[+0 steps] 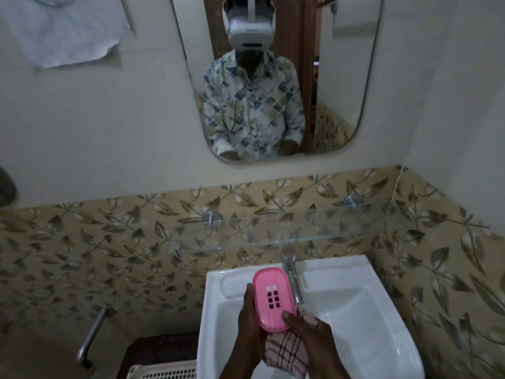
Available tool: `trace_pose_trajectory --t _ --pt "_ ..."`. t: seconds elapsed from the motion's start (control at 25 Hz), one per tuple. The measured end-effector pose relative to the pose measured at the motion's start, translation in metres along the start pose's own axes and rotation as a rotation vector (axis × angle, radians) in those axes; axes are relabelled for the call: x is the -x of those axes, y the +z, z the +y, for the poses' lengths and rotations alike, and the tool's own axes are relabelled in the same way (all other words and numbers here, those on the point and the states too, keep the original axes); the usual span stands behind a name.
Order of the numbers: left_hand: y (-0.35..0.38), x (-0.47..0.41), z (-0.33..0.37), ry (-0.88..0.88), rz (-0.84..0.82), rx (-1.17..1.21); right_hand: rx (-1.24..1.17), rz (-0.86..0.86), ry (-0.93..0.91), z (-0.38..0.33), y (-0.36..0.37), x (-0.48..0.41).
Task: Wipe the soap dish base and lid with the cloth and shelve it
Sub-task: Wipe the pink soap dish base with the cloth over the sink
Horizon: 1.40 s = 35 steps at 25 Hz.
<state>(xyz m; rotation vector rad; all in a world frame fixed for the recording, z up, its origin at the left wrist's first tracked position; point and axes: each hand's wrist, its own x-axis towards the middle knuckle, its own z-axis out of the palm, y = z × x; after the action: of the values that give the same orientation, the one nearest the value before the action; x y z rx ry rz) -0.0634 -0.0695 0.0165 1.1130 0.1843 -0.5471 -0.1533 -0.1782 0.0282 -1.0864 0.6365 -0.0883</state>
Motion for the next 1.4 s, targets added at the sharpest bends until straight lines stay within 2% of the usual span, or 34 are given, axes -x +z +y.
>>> trace_pose_trajectory --t 0.12,0.2,0.24,0.36,0.44,0.6,0.72,0.84,0.96,1.04,1.08,1.16,1.28,1.32,1.4 --pt "0.012 0.001 0.004 0.416 0.207 -0.467 0.23 0.23 -0.129 -0.013 -0.007 -0.012" --pt "0.019 0.01 0.011 0.49 0.186 -0.605 0.392 0.264 -0.176 -0.022 -0.011 -0.011" --pt "0.019 0.011 0.011 0.452 0.175 -0.662 0.455 0.255 -0.199 -0.023 -0.011 -0.008" --pt "0.018 0.009 0.009 0.161 0.157 -0.86 0.549 0.2 -0.253 -0.017 0.0 0.0" --pt "0.015 0.006 0.007 0.061 0.163 -0.892 0.546 0.173 -0.232 -0.011 0.007 0.006" --pt "0.008 -0.003 0.011 0.067 0.134 -0.609 0.545 0.049 -0.235 -0.012 0.01 -0.001" --pt "-0.003 -0.013 0.026 0.004 0.136 -0.301 0.451 -0.037 -0.115 -0.009 0.0 -0.016" --pt "-0.023 -0.024 0.041 -0.109 0.051 0.024 0.033 0.008 0.093 -0.001 -0.019 -0.034" --pt "-0.037 -0.025 0.054 -0.227 -0.167 0.281 -0.327 -0.001 0.214 -0.02 -0.027 -0.039" --pt "-0.045 -0.025 0.053 -0.251 -0.293 0.365 -0.367 -0.098 0.123 -0.041 -0.026 -0.038" --pt "-0.049 -0.024 0.05 -0.257 -0.336 0.381 -0.303 -0.119 0.061 -0.053 -0.024 -0.036" --pt "-0.053 -0.025 0.046 -0.276 -0.379 0.391 -0.019 -0.139 -0.157 -0.076 -0.011 -0.032" --pt "-0.051 -0.029 0.048 -0.315 -0.444 0.38 0.688 -0.097 -0.77 -0.101 0.01 -0.036" --pt "-0.049 -0.029 0.05 -0.323 -0.462 0.363 0.848 -0.139 -0.904 -0.105 0.017 -0.038" --pt "-0.047 -0.031 0.055 -0.321 -0.487 0.309 0.907 -0.215 -0.907 -0.105 0.023 -0.046"
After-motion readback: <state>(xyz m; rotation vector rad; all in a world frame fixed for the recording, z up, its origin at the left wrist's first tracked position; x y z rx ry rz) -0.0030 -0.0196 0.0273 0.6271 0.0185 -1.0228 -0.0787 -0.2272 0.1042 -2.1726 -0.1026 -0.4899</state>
